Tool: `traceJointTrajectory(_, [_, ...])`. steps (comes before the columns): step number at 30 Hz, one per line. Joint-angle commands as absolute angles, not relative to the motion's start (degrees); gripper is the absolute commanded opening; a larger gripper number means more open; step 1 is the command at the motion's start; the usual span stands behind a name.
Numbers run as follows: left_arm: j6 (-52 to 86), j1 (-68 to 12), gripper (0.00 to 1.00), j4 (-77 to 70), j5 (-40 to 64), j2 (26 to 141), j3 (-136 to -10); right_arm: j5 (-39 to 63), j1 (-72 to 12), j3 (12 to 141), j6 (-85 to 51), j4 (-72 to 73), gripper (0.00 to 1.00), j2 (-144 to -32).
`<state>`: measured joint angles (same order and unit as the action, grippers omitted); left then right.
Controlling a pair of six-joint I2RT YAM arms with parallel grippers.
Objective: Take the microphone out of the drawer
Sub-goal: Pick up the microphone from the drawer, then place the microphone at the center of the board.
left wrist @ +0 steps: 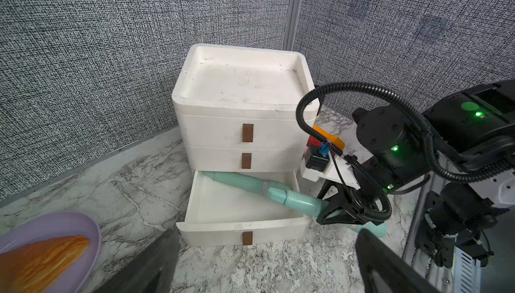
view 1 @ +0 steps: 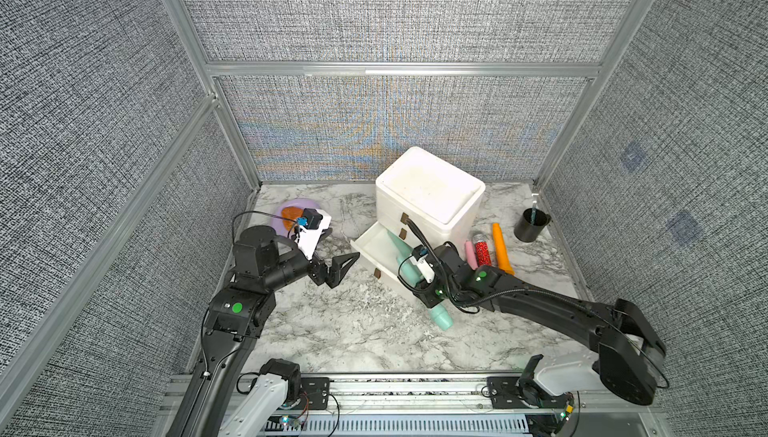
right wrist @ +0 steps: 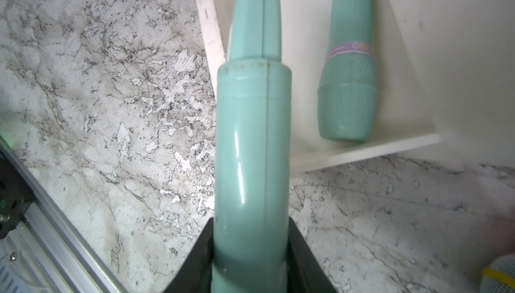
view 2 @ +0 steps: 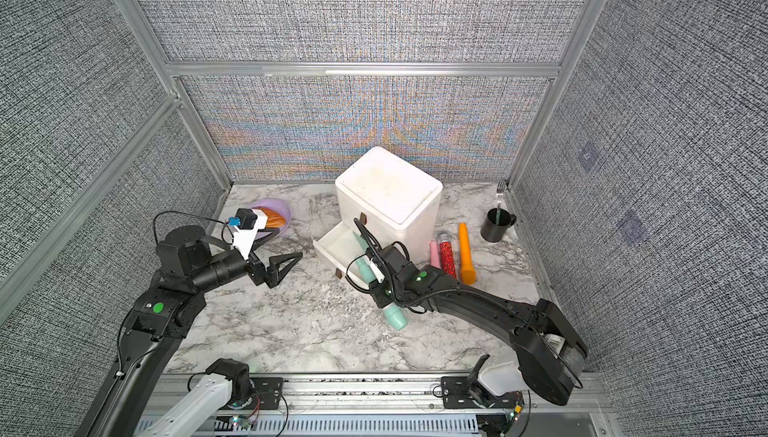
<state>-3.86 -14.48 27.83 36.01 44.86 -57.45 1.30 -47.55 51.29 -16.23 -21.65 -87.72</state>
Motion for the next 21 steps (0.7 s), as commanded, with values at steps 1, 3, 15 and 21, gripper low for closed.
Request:
traceJointTrajectory(1, [-3.8,-14.4,1.00,26.1,36.8,44.5,-57.4,1.0,-47.1,49.8,-20.5,-21.8,0.00,-86.2])
traceJointTrajectory(3, [-3.8,-14.3,1.00,26.0,36.8,44.3,-57.3,2.5,-47.1,47.9,-21.6,-21.6,0.00,-84.3])
traceJointTrajectory(15, [-3.8,-14.3,1.00,25.9,36.7,43.9,-57.2,-1.6,-46.7,41.3,-29.9,-31.4,0.00,-74.4])
traceJointTrajectory(21, [-3.6,-14.3,1.00,25.7,37.4,44.0,-57.4,-0.6,-39.2,41.2,-30.8,-32.3,0.00,-72.9])
